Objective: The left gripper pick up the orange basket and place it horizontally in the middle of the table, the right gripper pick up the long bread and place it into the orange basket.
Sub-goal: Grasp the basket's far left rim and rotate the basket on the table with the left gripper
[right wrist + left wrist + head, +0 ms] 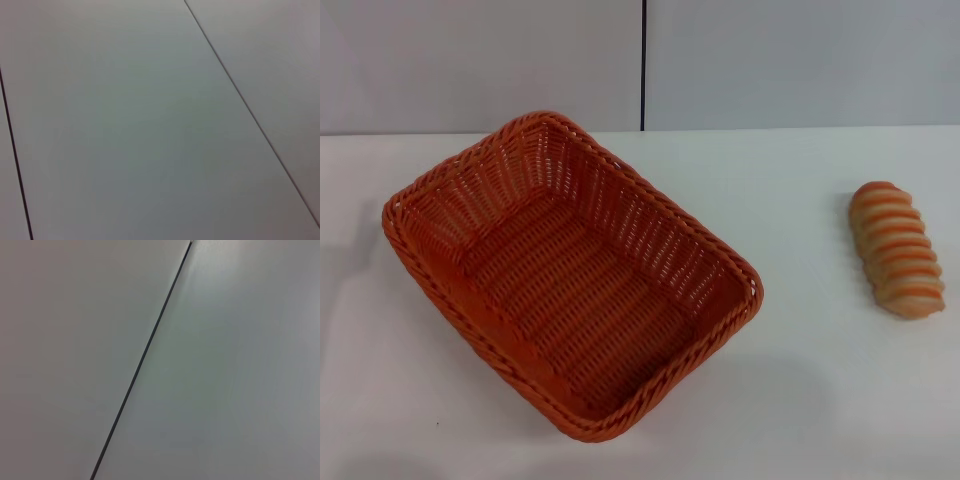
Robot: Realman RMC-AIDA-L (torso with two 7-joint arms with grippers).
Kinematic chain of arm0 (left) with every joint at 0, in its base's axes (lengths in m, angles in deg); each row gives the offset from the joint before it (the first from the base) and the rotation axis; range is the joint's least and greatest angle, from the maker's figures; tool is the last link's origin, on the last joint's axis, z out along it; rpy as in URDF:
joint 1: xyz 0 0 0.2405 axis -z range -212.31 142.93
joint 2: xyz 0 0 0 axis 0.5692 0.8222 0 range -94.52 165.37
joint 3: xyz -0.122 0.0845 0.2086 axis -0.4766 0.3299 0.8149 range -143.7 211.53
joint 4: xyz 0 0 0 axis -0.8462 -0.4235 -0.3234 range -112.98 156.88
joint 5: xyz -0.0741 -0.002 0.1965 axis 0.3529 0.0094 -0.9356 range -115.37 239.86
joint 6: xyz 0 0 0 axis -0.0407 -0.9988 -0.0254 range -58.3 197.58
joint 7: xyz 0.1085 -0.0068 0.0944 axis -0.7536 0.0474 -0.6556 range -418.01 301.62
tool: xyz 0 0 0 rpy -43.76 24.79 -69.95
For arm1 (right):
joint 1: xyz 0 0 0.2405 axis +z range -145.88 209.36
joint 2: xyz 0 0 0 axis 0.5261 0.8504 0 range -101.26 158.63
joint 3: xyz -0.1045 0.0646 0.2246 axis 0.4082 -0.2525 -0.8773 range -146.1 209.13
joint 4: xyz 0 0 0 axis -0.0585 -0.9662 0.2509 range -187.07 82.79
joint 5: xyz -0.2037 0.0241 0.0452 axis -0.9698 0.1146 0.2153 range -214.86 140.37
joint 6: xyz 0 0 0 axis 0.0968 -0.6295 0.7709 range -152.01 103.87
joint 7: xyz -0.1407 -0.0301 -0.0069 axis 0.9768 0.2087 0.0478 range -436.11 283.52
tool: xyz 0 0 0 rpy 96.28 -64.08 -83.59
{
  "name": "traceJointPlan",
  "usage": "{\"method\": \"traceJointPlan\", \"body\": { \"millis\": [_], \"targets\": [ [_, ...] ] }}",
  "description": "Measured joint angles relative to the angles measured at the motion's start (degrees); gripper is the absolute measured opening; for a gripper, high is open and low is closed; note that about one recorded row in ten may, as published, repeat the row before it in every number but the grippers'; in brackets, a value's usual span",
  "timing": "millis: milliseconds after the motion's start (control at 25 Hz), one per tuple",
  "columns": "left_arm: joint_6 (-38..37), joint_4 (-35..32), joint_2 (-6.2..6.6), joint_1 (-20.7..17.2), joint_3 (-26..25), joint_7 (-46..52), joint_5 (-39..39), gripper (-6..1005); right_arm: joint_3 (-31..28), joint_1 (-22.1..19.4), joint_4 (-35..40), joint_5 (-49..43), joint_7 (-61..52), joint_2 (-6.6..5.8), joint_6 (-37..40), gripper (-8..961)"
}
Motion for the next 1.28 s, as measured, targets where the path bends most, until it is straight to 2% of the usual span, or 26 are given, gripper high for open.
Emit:
{"method": "traceJointPlan", "body": {
  "millis": [560,640,680,840,880,920,960,1000,1040,1120,1200,1280],
  "targets": [
    [0.05,-0.36,0.03,0.12,0.15,1.19,-0.01,769,0.61,0.24,0.03,0.00,-0.30,-0.09,-1.30,654],
    [0.06,-1.09,0.06,0.22,0.38,2.70,-0.05,767,1.59,0.23,0.73,0.00,-2.14,-0.09,-1.49,654],
    [-0.08,-4.86,0.15,1.09,1.68,8.92,-0.12,766,3.56,0.10,2.29,0.00,-5.63,-0.12,-1.97,654],
    [-0.29,-6.13,0.20,1.49,2.20,11.01,-0.11,762,7.91,-0.15,5.82,-0.89,-11.11,-0.28,-2.41,654],
    [-0.99,-11.38,0.39,2.85,5.06,17.73,-0.19,761,9.64,-0.19,7.27,-2.08,-13.05,-0.56,-2.41,654],
    [-1.19,-15.03,0.46,3.86,7.31,21.70,-0.22,760,12.17,-0.12,9.19,-5.12,-16.57,-1.40,-2.42,654],
    [-1.23,-18.12,0.48,4.72,9.27,24.59,-0.24,759,12.17,-0.12,9.19,-5.12,-16.57,-1.40,-2.42,654],
    [-1.22,-21.70,0.49,5.67,12.07,28.04,-0.25,758,13.16,0.38,9.87,-9.13,-19.55,-2.55,-2.44,654],
    [-1.22,-21.70,0.49,5.67,12.07,28.04,-0.25,757,13.16,0.38,9.87,-9.13,-19.55,-2.55,-2.44,654],
    [-1.01,-25.23,0.49,6.53,14.68,31.39,-0.24,755,13.37,1.02,10.13,-12.73,-21.32,-3.48,-2.44,654],
    [-0.13,-32.16,0.55,7.73,19.55,37.87,-0.27,753,13.40,1.77,10.73,-16.98,-23.21,-4.27,-2.29,654],
    [0.49,-35.38,0.56,8.17,21.65,40.90,-0.32,751,13.40,1.89,10.87,-17.72,-23.48,-4.37,-2.18,654]
  ]
}}
